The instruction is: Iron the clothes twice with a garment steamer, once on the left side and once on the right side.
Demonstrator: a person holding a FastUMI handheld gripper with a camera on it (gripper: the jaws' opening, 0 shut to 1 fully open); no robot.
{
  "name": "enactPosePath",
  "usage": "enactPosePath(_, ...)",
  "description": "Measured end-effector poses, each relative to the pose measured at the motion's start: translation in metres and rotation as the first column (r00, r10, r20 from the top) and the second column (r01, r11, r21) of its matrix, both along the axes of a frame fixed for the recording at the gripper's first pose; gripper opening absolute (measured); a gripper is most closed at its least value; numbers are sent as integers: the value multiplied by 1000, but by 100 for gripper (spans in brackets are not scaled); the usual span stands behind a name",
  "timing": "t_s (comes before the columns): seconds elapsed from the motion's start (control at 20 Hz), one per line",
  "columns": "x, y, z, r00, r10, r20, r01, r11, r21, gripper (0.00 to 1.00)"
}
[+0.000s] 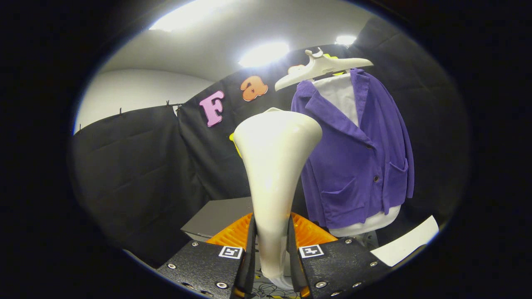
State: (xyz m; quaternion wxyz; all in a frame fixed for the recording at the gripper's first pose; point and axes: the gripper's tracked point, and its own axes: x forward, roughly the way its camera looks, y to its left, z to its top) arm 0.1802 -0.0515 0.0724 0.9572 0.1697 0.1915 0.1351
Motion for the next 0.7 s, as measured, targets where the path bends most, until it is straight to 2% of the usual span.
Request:
enactPosePath(0.2, 49, -28, 15, 997, -69, 35, 68, 997, 32, 35)
enactPosePath(0.4, 87, -38, 20, 995, -82, 55, 80, 996, 49, 35)
enactPosePath(0.7, 150, -61, 6, 989, -144, 31, 141, 987, 77, 35)
